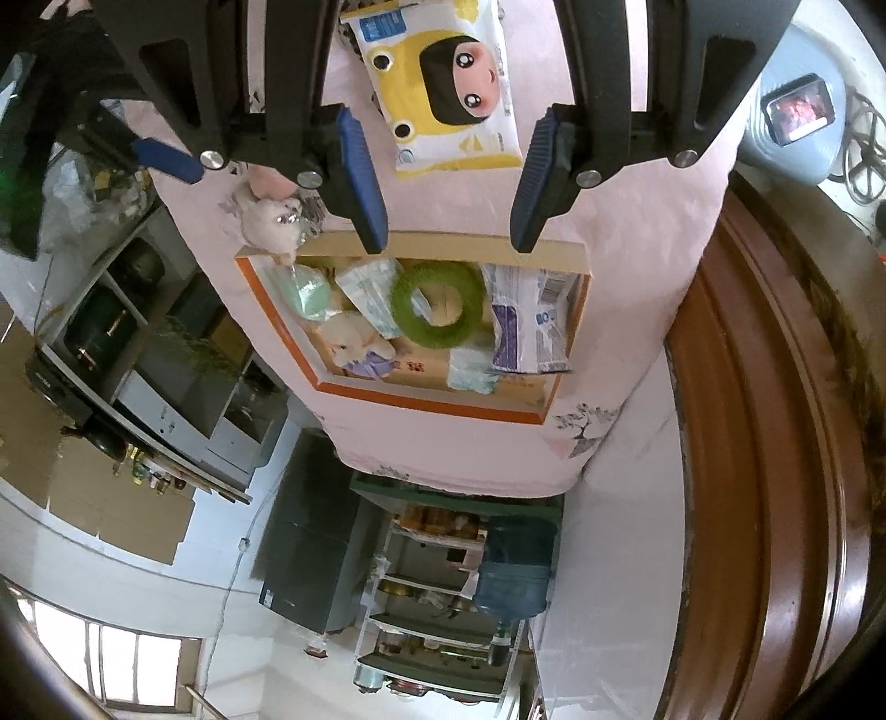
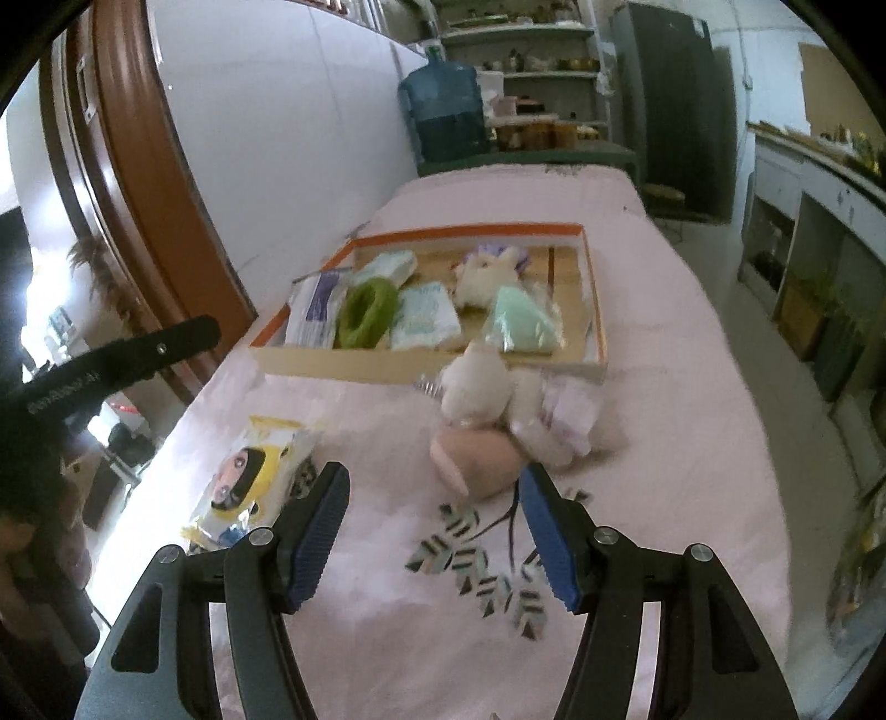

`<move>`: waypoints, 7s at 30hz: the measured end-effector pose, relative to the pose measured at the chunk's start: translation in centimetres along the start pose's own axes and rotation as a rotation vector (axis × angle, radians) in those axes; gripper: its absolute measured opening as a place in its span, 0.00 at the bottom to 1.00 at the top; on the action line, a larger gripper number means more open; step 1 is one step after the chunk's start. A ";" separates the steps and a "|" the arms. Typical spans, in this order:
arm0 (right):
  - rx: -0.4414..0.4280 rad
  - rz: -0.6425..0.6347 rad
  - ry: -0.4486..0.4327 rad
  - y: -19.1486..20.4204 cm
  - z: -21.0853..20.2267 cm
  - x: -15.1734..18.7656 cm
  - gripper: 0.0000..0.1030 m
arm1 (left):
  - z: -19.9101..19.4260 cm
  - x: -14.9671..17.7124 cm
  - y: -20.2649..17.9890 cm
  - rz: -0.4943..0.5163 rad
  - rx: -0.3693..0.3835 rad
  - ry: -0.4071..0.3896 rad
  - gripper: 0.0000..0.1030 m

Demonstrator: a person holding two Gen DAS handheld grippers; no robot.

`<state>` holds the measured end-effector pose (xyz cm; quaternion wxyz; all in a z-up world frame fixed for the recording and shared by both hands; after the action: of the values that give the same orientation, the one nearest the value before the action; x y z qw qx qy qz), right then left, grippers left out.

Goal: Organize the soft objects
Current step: 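Move both tools back toward the remaining soft items, then grasp the white bunny with pink hat with the left tool while the right tool grasps the peach egg sponge, then carry the bunny and peach sponge with both tools over the box lid, then open both tools to drop the bunny and peach sponge into the box, then move both tools back from the box toward the yellow wipe pack and scrunchie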

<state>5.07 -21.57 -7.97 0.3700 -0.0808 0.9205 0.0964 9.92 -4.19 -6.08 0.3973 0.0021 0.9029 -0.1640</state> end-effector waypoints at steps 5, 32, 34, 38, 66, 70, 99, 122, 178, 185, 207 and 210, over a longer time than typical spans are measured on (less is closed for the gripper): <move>-0.006 0.041 0.042 -0.6 2.3 0.9 0.64 | 0.5 0.3 -0.4 0.008 0.011 0.016 0.45; -0.091 0.104 0.096 -3.2 0.1 5.3 0.48 | 8.7 3.4 -11.0 0.325 0.268 0.273 0.45; -0.086 0.105 0.089 -3.3 -0.4 5.7 0.48 | 9.8 3.8 -11.7 0.390 0.286 0.308 0.45; -0.092 0.122 0.074 -3.6 -0.5 5.9 0.49 | 11.7 4.3 -12.0 0.464 0.297 0.362 0.51; -0.070 0.051 -0.013 -2.8 -2.2 1.4 0.48 | 3.2 0.4 -8.4 0.210 0.266 0.091 0.37; -0.067 0.013 -0.037 -2.0 -2.4 -0.5 0.48 | 1.8 -0.9 -6.6 0.159 0.205 0.034 0.37; -0.023 -0.080 -0.111 -1.7 1.0 -10.8 0.48 | 2.8 -6.6 0.3 0.055 0.021 -0.073 0.37; -0.015 -0.157 -0.067 -3.2 10.5 -17.5 0.48 | 12.1 -13.9 3.1 0.005 -0.063 -0.024 0.37; -0.009 -0.230 0.073 -1.4 19.4 -16.5 0.63 | 18.3 -11.9 5.0 0.084 -0.149 0.109 0.51; -0.016 -0.212 0.045 -0.7 17.1 -15.9 0.63 | 15.5 -12.1 4.3 0.069 -0.128 0.058 0.51; -0.008 -0.143 -0.020 0.8 9.2 -13.2 0.63 | 5.4 -10.1 1.2 0.083 -0.089 -0.069 0.51; 0.004 -0.138 -0.029 0.9 8.1 -12.6 0.63 | 4.1 -9.6 1.1 0.074 -0.083 -0.081 0.51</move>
<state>19.23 -17.79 -4.83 0.3893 -0.1419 0.9074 0.0700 19.57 -3.18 -2.10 0.4390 0.0123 0.8914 -0.1117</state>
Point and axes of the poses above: each gripper's, at about its wrist camera, not at the fingertips, and z roughly the way its jaws point, y to its left, x to its underside, the point moved 5 cm from there along z, roughly the way its jaws point, and after that the axes turned 7 degrees about -z, right-handed, at the moved point
